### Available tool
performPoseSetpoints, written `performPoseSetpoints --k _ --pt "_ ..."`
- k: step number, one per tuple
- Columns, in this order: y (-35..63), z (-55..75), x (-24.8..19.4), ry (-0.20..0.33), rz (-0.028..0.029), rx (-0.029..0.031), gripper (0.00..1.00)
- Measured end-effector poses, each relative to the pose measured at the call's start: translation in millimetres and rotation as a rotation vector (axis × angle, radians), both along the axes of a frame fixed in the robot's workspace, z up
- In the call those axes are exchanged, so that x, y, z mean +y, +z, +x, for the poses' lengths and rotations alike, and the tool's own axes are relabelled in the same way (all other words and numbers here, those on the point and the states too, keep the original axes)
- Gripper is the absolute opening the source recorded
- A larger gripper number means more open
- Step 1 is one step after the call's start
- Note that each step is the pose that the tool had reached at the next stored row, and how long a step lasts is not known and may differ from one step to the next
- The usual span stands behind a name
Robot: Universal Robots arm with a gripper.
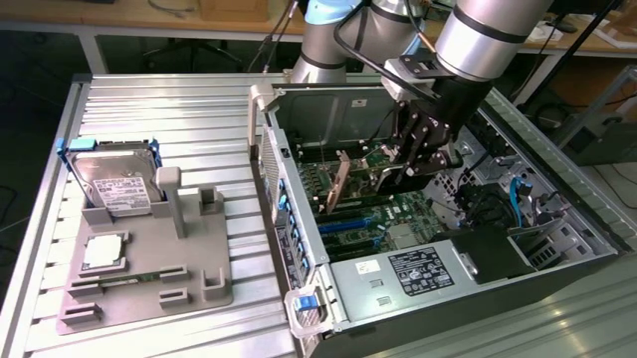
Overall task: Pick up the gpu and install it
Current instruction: 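Insert the gpu into the slot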
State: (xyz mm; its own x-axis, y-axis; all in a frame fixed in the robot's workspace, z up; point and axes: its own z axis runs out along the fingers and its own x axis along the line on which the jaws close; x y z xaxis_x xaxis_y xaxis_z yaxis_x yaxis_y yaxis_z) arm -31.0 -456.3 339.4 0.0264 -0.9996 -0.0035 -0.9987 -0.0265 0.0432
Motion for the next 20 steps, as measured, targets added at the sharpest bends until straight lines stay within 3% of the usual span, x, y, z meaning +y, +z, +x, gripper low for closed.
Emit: performPoseSetpoints --k 20 --pt "-12.6 -0.1 0.0 0.003 0.0001 0.0 0.27"
